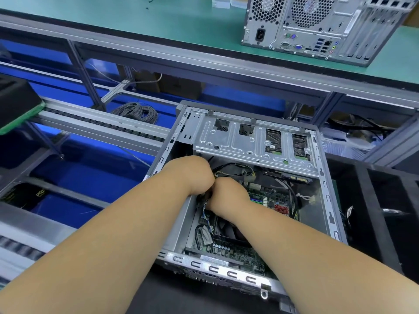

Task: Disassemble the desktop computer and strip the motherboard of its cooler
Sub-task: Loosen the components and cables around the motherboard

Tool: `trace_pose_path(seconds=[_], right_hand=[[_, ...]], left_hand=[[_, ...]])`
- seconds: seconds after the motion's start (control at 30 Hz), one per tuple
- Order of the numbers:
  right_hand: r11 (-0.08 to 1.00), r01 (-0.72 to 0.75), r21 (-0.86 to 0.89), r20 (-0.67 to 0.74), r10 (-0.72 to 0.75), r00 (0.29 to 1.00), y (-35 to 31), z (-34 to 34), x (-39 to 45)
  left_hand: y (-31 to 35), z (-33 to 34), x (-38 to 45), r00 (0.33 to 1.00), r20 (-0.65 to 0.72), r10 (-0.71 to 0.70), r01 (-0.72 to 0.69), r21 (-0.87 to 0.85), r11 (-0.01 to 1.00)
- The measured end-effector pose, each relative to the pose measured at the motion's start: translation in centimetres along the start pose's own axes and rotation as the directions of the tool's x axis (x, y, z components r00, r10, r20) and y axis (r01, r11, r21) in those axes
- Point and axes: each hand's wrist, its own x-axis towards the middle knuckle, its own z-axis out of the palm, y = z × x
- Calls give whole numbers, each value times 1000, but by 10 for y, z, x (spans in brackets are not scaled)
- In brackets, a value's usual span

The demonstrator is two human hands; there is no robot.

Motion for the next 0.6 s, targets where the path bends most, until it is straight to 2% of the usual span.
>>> trace_pose_path(seconds=[0.1,0.23,0.4,0.5,0.6], right_hand=[[998,-51,44,-30,52,998,1,2,1],[999,4,35,-8,-3,1000,0,3,0],[997,-38,72,-15,40,999,1,3,0],[999,0,53,2,0,1000,1,2,-1],[999,17,33,13,-18,1000,0,3,-2]], left_hand=[[0,0,1,1000,-12,5,-5,-6,1000],[-1,1,0,999,-34,-10,9,-27,1000],[-1,0,-2,998,-58,-27,23,-55,998],[-1,0,-2,999,-33,-7,6,-28,1000],[-2,3,-2,995,-91,-26,20,-65,998]])
